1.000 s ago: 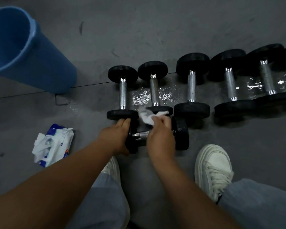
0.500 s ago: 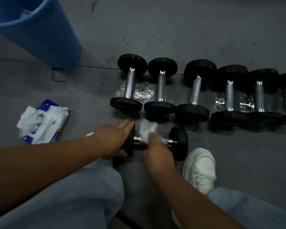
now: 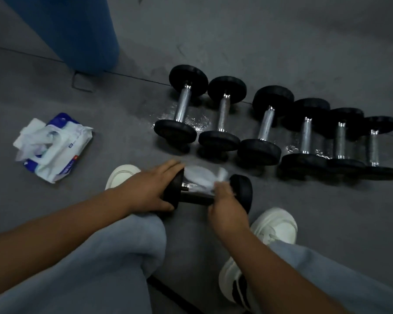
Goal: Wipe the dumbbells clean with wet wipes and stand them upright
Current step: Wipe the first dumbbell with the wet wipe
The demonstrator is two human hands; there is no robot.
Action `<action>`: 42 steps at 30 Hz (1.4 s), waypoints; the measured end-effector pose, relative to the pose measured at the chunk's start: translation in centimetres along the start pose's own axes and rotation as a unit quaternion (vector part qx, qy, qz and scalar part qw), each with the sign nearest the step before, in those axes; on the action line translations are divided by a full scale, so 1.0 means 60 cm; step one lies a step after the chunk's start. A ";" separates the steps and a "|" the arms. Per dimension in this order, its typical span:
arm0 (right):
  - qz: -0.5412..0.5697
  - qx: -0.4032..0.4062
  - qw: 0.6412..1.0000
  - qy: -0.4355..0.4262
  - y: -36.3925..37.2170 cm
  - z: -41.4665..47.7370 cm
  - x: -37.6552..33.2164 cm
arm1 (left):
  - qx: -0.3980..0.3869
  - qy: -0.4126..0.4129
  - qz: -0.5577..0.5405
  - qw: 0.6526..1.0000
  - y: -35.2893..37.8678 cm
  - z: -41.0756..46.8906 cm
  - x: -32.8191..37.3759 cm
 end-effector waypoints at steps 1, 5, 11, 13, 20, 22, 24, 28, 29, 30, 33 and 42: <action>-0.013 0.007 0.999 0.036 0.002 -0.003 0.007 | 0.006 0.001 -0.013 1.000 0.001 -0.002 -0.003; 0.022 -0.029 0.997 -0.068 0.042 -0.015 -0.044 | 0.027 -0.003 -0.065 0.997 0.024 -0.007 -0.015; 0.007 0.051 0.998 -0.038 0.022 -0.004 -0.035 | 0.008 -0.020 -0.103 0.994 0.037 -0.011 -0.026; 0.050 0.080 0.993 -0.065 0.003 -0.001 -0.042 | 0.013 -0.020 -0.118 0.993 0.038 -0.010 -0.028; -0.069 -0.130 0.989 0.025 -0.006 0.020 -0.027 | 0.026 -0.015 -0.141 0.990 0.040 -0.009 -0.032; -0.073 -0.127 0.988 0.040 0.012 0.021 -0.029 | 0.025 -0.015 -0.143 0.989 0.040 -0.011 -0.033; -0.083 -0.121 0.989 -0.003 0.027 0.007 -0.050 | 0.025 -0.013 -0.141 0.990 0.040 -0.013 -0.033; -0.075 -0.098 0.992 0.035 -0.006 0.029 -0.030 | 0.027 -0.005 -0.141 0.990 0.045 -0.013 -0.034; -0.072 -0.091 0.991 0.069 -0.006 0.037 -0.019 | 0.023 -0.006 -0.154 0.988 0.045 -0.010 -0.037; -0.072 -0.097 0.990 0.074 0.000 0.037 -0.022 | 0.017 -0.008 -0.172 0.985 0.044 -0.006 -0.039; -0.027 -0.114 0.993 -0.001 0.047 0.012 -0.066 | 0.027 -0.017 -0.236 0.971 0.035 0.003 -0.045; 0.268 0.029 0.962 0.049 0.019 0.054 -0.061 | 0.107 -0.009 -0.085 0.991 0.002 0.009 -0.036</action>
Point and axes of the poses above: each hand's wrist, its own z-axis towards the middle knuckle, its own y-axis out of the palm, x = y × z, the point moved 6 cm from there along z, towards the middle knuckle, and after that the axes turned 6 degrees about -z, right-handed, at the moved point
